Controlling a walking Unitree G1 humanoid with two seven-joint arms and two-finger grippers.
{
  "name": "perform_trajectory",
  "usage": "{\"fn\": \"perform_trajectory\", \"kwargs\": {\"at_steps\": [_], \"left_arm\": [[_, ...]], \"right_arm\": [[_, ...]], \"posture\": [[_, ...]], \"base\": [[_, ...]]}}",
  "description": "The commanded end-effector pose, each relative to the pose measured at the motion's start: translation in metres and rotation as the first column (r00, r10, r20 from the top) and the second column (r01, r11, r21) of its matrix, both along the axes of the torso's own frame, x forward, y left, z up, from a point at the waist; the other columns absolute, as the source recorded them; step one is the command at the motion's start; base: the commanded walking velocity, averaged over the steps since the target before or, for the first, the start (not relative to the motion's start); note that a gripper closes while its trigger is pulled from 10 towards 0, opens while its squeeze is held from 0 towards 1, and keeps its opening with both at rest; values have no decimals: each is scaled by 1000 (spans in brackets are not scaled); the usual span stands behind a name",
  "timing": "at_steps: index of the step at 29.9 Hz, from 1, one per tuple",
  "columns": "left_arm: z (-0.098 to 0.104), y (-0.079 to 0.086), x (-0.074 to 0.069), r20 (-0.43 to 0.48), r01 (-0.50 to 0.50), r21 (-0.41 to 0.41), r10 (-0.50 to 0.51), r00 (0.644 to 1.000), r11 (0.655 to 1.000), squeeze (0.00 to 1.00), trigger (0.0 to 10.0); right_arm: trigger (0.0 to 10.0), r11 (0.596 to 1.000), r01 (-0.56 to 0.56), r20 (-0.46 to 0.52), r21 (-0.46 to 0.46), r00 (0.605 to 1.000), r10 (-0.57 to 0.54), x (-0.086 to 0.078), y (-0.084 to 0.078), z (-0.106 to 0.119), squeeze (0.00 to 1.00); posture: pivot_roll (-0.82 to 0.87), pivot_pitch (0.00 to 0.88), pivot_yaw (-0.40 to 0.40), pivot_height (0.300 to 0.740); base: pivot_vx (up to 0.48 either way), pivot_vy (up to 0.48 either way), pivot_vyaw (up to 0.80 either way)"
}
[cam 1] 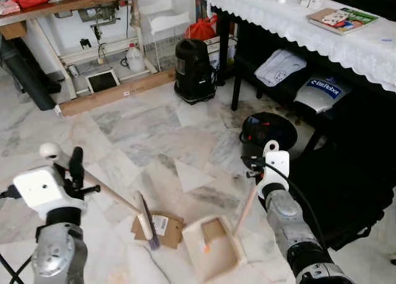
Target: Sweep floor
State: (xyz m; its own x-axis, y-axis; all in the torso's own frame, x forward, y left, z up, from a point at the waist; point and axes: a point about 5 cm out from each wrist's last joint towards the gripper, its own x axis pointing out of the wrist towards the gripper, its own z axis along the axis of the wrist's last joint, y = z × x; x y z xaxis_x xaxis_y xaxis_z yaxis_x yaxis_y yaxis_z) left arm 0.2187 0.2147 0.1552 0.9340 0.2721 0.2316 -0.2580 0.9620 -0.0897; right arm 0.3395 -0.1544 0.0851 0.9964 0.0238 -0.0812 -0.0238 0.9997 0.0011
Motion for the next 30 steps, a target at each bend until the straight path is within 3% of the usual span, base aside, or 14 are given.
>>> {"fn": "perform_trajectory", "kwargs": {"at_steps": [1,16,21,30], "left_arm": [[6,1,-3,37,-30,32,29,999,999,0,10000],[-2,-16,-17,22,-79,108,77,997,991,0,10000],[-10,-24,-19,-1,-64,170,65,998,983,0,10000],[-7,-23,-12,14,-62,182,60,998,981,0,10000]], "right_arm": [[10000,999,-16,106,38,994,12,5,4,21,0],[10000,995,-72,162,69,985,60,0,17,36,0],[10000,993,-77,172,89,983,61,-1,20,41,0],[10000,992,-85,174,88,982,69,-2,22,43,0]], "posture": [[-137,42,57,740],[-144,0,58,740],[-147,0,52,740],[-156,0,55,740]], "base": [[0,0,0],[0,0,0],[0,0,773],[0,0,762]]}}
